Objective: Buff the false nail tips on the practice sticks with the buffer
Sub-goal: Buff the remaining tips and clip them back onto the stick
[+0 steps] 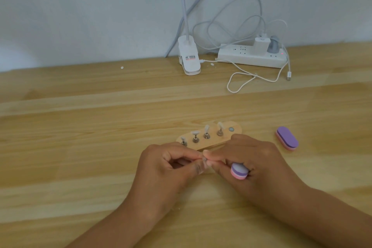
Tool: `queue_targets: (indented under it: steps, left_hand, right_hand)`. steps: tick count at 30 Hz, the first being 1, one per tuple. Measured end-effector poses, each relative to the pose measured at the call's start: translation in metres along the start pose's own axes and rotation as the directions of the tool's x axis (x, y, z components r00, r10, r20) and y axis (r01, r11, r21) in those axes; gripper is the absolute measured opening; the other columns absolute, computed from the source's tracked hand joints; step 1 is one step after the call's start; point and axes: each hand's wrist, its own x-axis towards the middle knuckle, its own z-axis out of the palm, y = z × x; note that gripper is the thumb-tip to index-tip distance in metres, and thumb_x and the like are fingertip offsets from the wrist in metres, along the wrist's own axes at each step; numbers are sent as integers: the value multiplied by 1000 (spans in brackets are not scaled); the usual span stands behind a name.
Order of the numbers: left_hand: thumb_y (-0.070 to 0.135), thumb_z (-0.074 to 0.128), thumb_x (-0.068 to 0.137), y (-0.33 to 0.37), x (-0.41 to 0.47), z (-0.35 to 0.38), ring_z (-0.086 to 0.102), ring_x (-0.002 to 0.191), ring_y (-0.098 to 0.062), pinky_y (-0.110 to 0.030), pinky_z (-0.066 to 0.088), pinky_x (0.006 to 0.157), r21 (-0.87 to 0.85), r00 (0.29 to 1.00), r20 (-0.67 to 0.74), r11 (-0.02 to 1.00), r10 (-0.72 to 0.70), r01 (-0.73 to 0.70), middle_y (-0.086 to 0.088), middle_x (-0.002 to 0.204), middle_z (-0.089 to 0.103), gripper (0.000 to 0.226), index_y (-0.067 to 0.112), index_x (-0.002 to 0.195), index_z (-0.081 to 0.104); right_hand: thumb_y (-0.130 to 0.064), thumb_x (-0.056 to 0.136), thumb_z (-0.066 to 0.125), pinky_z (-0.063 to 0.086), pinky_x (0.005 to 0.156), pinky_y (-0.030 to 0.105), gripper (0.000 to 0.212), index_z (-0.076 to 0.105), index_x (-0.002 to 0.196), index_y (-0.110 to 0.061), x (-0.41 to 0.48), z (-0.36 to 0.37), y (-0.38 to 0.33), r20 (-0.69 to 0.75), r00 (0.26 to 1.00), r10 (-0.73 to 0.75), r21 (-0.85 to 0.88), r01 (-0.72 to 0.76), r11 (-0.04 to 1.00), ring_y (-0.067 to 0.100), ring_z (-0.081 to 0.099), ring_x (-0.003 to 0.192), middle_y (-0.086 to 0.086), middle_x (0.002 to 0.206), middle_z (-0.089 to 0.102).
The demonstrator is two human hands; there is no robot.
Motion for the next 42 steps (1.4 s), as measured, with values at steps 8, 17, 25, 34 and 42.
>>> queue_targets:
  steps: [8,17,25,34,42]
  left_hand:
    - [23,79,65,2,4,-3,59,56,-12,-18,49,56,-211,996,46,974,-79,87,-12,66,72,12,17,76,80]
    - [26,79,61,4,4,-1,56,55,-14,-20,46,54,-228,998,39,972,-47,55,-17,66,70,20,12,76,80]
    - [4,86,64,4,2,-2,55,53,-7,-15,43,54,-173,999,35,985,2,4,-6,56,65,14,15,70,79]
    - [25,85,66,4,1,-2,60,57,0,-11,43,56,-161,997,49,985,63,-55,4,61,69,9,22,72,80]
    - [18,83,67,3,0,-3,63,61,-1,-13,46,57,-146,995,67,987,71,-61,4,66,72,9,25,72,80]
  right_hand:
    - [-40,79,56,38,77,9,44,58,123,-33,5,-25,-2,122,959,255,233,-277,932,7,52,80,-19,80,46]
    - [-25,102,44,38,91,15,20,52,119,-22,-4,-7,1,211,975,69,206,-113,972,10,53,106,-19,113,49]
    - [-14,93,66,47,94,20,24,72,116,-12,-1,-2,1,8,1000,23,148,-23,989,12,61,108,-1,113,60]
    - [-15,92,64,50,91,22,24,74,113,-12,-1,-5,3,-8,999,-49,102,49,994,12,63,103,0,111,65]
    - [-13,93,62,49,90,21,23,75,112,-9,-3,-4,4,-5,994,-109,73,109,991,13,63,100,3,109,67]
